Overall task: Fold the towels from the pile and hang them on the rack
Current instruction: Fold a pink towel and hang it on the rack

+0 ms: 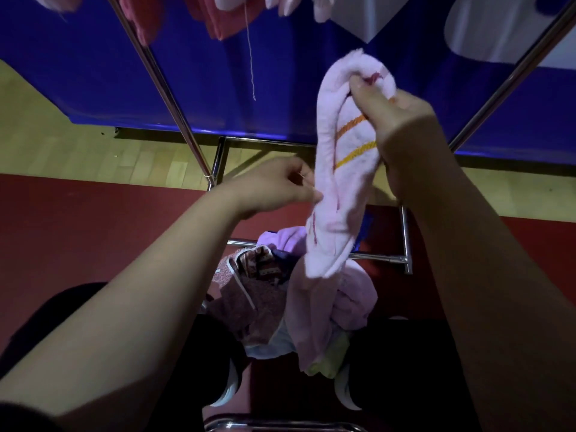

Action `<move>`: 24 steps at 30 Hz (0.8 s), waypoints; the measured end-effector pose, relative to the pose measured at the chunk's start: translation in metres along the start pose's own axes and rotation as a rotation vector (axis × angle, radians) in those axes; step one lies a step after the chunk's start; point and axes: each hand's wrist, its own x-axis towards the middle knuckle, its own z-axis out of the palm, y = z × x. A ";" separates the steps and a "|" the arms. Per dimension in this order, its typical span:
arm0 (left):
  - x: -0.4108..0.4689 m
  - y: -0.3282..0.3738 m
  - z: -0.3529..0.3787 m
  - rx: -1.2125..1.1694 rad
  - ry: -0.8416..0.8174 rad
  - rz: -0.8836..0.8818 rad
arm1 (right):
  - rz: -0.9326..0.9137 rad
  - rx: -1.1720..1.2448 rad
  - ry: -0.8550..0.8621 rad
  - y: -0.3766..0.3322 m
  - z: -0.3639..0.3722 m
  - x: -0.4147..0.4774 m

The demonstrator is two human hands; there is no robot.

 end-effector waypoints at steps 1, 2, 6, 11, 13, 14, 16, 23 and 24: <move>-0.001 -0.002 0.005 -0.004 -0.011 -0.024 | 0.004 0.037 -0.017 -0.001 -0.001 -0.001; -0.001 -0.002 0.008 -0.026 -0.019 -0.031 | 0.005 0.058 -0.030 -0.002 0.000 -0.002; 0.003 0.012 0.013 -0.165 0.106 0.122 | 0.004 0.112 -0.046 -0.002 0.004 -0.003; 0.008 0.009 0.005 -0.024 0.341 0.159 | -0.046 0.171 -0.051 -0.008 0.007 -0.005; 0.006 0.002 0.007 0.171 0.292 0.063 | -0.041 0.274 -0.057 -0.013 0.003 -0.006; 0.007 -0.005 0.008 0.243 0.241 0.008 | -0.042 0.315 -0.058 -0.016 0.000 -0.006; 0.008 -0.014 0.009 0.346 0.173 -0.089 | -0.065 0.317 -0.056 -0.018 -0.005 -0.004; 0.009 0.002 -0.023 0.302 0.617 -0.009 | -0.082 0.068 0.124 0.000 -0.016 0.009; 0.007 0.008 -0.027 0.231 0.684 0.038 | -0.091 0.058 0.115 -0.001 -0.016 0.010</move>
